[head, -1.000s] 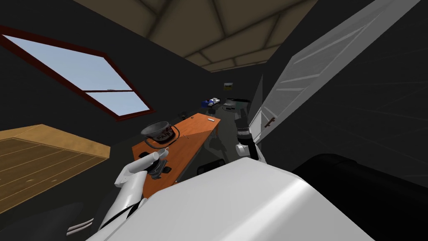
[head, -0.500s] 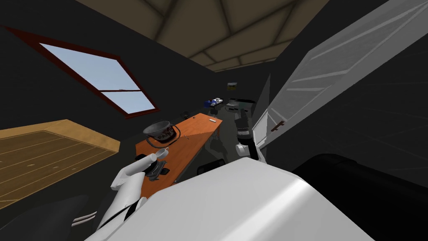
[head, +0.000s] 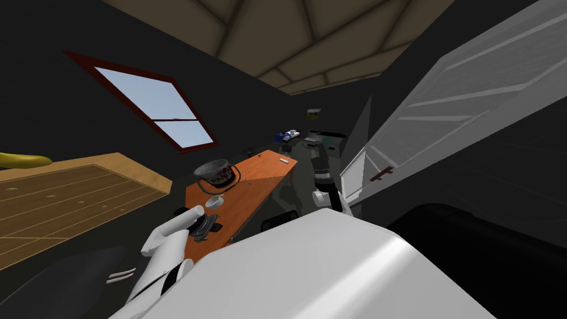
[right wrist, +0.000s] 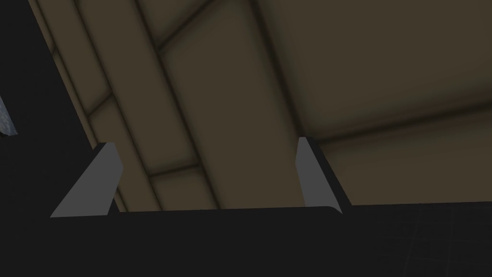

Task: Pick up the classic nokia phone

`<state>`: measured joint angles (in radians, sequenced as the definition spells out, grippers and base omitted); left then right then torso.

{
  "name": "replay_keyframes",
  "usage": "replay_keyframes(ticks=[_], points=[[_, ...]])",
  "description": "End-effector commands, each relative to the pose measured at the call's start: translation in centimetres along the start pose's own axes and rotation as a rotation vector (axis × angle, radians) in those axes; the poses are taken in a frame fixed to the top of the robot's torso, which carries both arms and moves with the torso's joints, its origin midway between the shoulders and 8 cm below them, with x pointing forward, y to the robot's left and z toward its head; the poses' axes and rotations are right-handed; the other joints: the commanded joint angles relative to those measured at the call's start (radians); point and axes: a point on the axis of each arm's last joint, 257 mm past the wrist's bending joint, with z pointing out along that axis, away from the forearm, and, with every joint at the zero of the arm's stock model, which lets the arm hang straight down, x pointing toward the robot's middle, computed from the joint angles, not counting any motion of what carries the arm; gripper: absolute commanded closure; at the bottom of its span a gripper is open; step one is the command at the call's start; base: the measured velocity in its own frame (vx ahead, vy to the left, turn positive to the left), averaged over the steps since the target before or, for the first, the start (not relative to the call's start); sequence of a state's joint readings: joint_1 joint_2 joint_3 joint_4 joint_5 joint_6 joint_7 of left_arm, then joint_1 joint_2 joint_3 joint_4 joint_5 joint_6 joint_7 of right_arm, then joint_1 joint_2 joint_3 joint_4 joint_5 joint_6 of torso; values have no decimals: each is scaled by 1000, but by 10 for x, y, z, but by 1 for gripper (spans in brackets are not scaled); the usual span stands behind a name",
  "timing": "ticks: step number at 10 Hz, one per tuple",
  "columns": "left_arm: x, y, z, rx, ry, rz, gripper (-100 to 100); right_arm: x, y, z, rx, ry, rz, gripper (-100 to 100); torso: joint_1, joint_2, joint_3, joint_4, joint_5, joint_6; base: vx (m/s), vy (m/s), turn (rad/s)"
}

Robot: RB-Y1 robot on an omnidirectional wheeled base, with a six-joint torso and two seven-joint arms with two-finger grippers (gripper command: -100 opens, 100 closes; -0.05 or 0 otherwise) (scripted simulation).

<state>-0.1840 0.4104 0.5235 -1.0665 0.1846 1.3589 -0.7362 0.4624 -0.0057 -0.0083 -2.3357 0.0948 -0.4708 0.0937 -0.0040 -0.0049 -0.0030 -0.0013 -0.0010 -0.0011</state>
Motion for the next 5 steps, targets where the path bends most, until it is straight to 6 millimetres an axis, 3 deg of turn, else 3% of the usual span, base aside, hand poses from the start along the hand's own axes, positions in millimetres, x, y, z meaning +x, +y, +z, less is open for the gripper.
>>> replay_keyframes(ticks=[1, 4, 5], points=[[-2, 1, 2, 3, -1, 27, -100, 0, 0, 0, 0, 0, 0, 0, 0, 0, 0, 0, 0, 0, 71, -70, 96], [-6, 4, 5, 5, 0, 43, -100, 0, 0, 0, 0, 0, 0, 0, 0, 1, 0, 0, 0, 1, 49, -63, 92], [-6, 4, 5, 6, 0, 47, 100, 0, 0, 0, 0, 0, 0, 0, 2, 3, 2, 1, 0, 1, 4, -6, -2]])
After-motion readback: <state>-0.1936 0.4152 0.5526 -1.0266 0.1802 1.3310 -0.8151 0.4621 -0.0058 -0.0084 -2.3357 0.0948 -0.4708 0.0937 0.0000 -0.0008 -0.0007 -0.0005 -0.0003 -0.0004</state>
